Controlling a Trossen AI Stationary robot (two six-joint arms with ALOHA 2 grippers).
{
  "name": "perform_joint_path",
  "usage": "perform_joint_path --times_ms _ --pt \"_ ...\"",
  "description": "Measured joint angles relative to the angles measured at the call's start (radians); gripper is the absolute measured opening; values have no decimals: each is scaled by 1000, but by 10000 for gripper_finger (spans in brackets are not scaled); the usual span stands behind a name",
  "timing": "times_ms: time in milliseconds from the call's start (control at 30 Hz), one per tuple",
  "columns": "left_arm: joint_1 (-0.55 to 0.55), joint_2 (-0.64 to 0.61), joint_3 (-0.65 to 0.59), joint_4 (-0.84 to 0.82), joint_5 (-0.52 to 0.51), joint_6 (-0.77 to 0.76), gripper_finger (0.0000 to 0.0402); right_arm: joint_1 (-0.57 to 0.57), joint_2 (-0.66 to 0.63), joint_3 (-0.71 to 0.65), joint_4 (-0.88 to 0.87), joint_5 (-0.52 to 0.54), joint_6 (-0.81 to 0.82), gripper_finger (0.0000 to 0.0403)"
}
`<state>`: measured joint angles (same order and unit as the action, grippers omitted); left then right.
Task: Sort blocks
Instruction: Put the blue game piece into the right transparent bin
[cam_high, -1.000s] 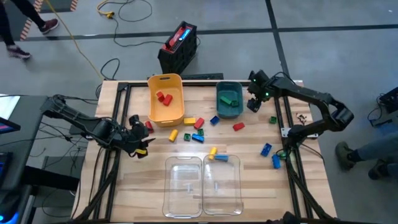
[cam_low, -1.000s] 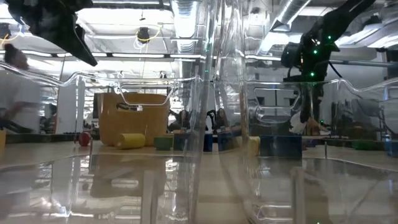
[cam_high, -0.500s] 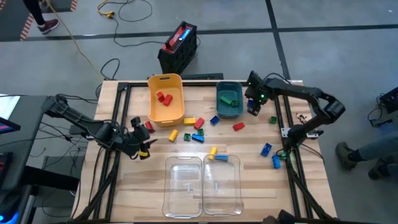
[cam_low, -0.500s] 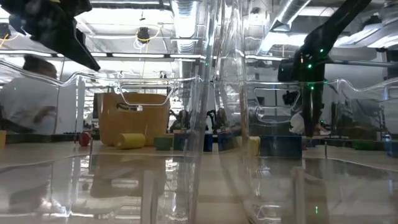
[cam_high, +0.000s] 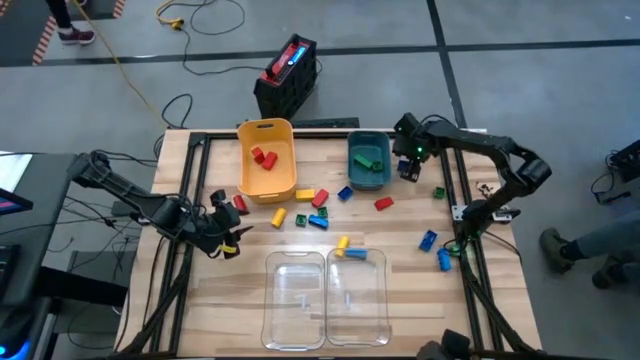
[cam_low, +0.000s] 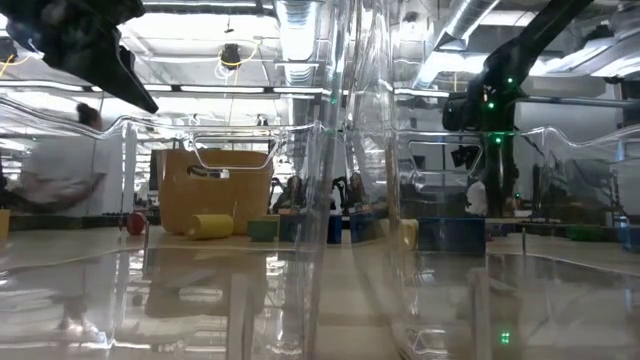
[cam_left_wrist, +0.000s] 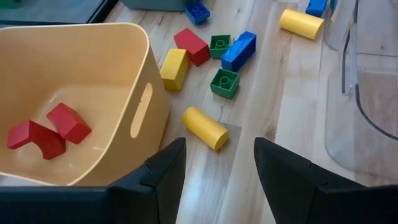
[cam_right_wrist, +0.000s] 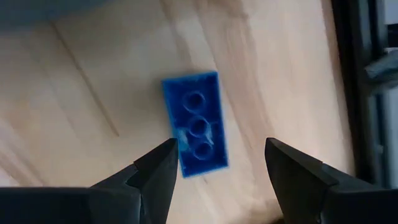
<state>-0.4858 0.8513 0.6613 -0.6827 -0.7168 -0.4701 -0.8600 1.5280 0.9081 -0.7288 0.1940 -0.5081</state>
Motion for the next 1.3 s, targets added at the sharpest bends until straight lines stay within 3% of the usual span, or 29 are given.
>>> perform_joint_path --times_ms 133,367,600,800,1000,1067,1300 --pt "0 0 0 -2 4 8 184 11 -8 1 6 98 -24 256" --pt "1 0 1 -8 4 38 184 44 -11 14 -8 124 -46 255" --pt "25 0 1 4 -23 94 184 48 -11 64 -58 116 -39 255" --pt "93 0 1 86 -26 157 184 18 -11 100 -104 43 19 256" --pt "158 0 2 376 -28 325 184 14 -11 118 -130 42 59 256" --pt "183 0 29 417 13 367 184 14 -11 118 -130 42 58 256" --pt "183 3 54 382 39 295 184 14 -11 117 -133 23 63 256"
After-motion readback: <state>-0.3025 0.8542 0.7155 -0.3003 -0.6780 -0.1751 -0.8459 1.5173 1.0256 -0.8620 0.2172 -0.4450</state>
